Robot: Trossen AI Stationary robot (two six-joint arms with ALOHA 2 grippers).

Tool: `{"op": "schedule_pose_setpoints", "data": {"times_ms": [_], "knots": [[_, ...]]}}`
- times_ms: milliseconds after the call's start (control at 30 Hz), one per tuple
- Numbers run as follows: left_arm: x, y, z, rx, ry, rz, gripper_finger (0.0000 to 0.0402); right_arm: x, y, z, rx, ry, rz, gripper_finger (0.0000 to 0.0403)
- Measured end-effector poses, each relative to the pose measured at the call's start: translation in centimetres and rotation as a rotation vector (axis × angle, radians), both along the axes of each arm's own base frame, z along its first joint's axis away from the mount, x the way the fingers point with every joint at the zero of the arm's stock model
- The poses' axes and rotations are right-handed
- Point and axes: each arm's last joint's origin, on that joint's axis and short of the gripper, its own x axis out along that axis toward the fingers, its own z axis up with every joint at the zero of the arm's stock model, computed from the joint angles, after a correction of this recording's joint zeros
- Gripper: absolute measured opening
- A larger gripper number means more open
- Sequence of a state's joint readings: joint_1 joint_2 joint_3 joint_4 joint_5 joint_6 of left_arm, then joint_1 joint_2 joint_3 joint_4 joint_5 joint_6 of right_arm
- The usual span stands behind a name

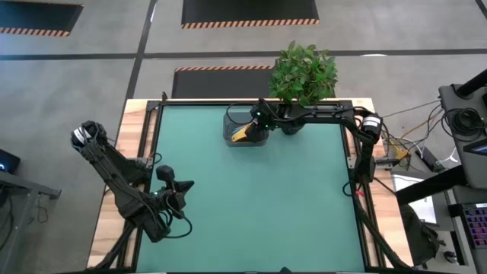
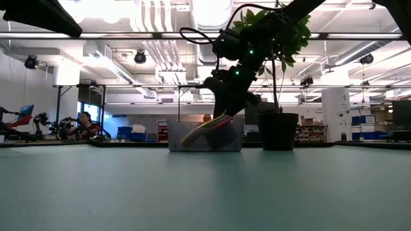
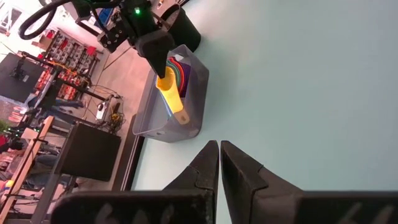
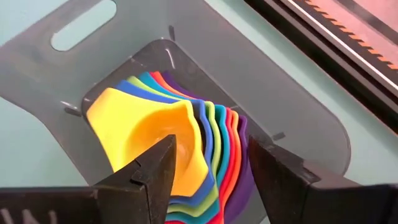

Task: Nest measuring cups in basket
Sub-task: Put the measuring cup into the bin

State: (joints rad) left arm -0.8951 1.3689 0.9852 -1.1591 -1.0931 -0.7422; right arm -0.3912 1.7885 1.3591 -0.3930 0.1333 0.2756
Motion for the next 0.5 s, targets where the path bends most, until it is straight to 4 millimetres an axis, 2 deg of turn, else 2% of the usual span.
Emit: {"op": "schedule_pose_setpoints", "data": {"times_ms": [300, 500], "knots": [[0.03, -0.03, 0.00, -0.004, -0.003, 0.000, 0.0000, -0.02, 0.02, 0.46, 0.004, 0.022, 0.005, 0.0184], [0.03, -0.03, 0.01, -0.004, -0.003, 0.000, 0.0000, -0.76, 0.17, 0.29, -0.009, 0.109, -0.019, 0.0175]]}}
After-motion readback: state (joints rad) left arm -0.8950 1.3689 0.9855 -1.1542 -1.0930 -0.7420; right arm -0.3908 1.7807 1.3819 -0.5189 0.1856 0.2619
